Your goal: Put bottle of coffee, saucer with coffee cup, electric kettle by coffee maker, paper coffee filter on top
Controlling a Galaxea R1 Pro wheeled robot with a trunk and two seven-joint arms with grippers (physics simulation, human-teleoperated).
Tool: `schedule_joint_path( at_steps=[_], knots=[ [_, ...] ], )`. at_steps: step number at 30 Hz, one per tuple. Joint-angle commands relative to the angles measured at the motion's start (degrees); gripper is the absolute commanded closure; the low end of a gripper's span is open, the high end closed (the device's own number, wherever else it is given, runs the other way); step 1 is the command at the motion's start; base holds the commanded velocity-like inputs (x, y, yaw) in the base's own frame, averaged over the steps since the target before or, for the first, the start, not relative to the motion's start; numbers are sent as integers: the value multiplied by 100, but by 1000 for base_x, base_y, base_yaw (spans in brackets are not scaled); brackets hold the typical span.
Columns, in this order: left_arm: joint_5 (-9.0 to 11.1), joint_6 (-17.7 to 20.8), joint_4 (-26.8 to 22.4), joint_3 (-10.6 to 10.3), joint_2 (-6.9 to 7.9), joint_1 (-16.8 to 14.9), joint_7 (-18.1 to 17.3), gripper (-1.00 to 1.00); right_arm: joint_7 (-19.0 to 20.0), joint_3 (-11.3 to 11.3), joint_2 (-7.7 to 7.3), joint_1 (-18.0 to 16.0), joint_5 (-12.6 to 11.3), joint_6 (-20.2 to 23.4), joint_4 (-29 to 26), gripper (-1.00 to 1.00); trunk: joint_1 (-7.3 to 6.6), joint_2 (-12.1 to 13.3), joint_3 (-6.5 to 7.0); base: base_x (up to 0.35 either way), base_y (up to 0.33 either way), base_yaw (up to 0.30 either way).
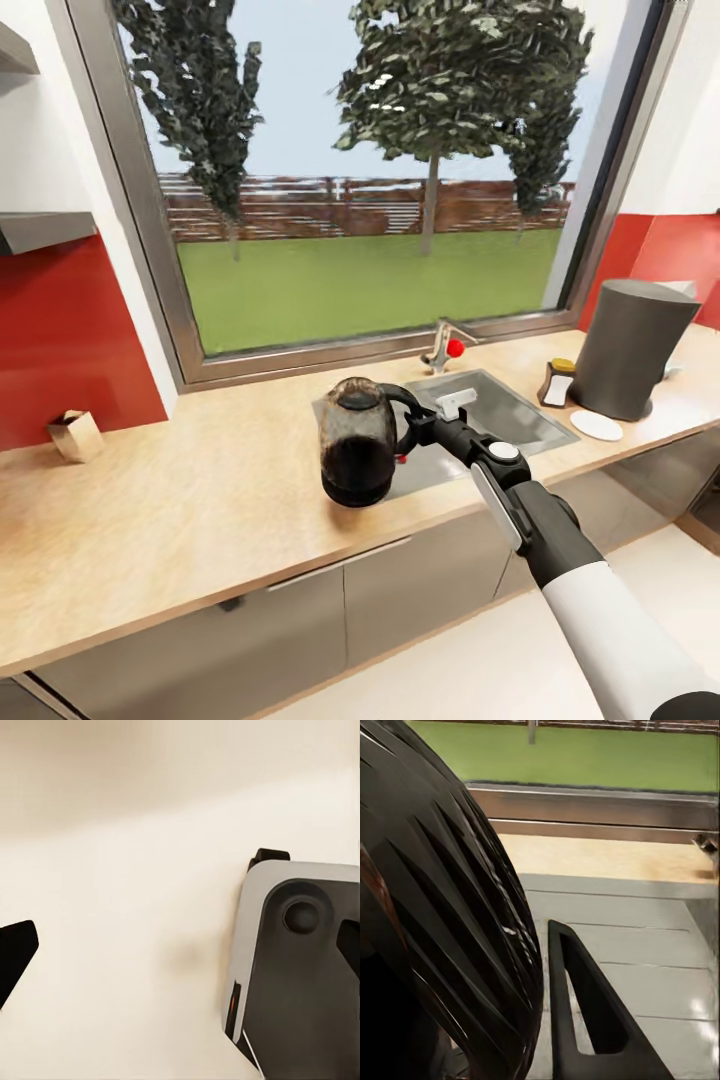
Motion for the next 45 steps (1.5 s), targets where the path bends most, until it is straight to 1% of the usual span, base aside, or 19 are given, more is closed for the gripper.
schedule_joint_path(
  at_steps=[1, 23, 35, 45],
  knots=[
    [-19, -19, 3, 40, 0, -4, -20, -100, -5, 8, -4, -7, -68, 32, -8, 100, 3, -12, -16, 0, 0, -248],
    [-19, -19, -3, 40, -9, -4, -19, -100, -5, 8, -12, -7, -68, 32, -17, 100, 3, -12, -112, 0, 0, -240],
    [-19, -19, 1, 40, -9, -4, -20, -100, -5, 8, -13, -7, -68, 32, -17, 100, 3, -12, -134, 0, 0, -278],
    [-19, -19, -1, 40, -9, -3, -20, -100, -5, 8, -13, -7, -68, 32, -17, 100, 3, -12, -137, 0, 0, -115]
  ],
)
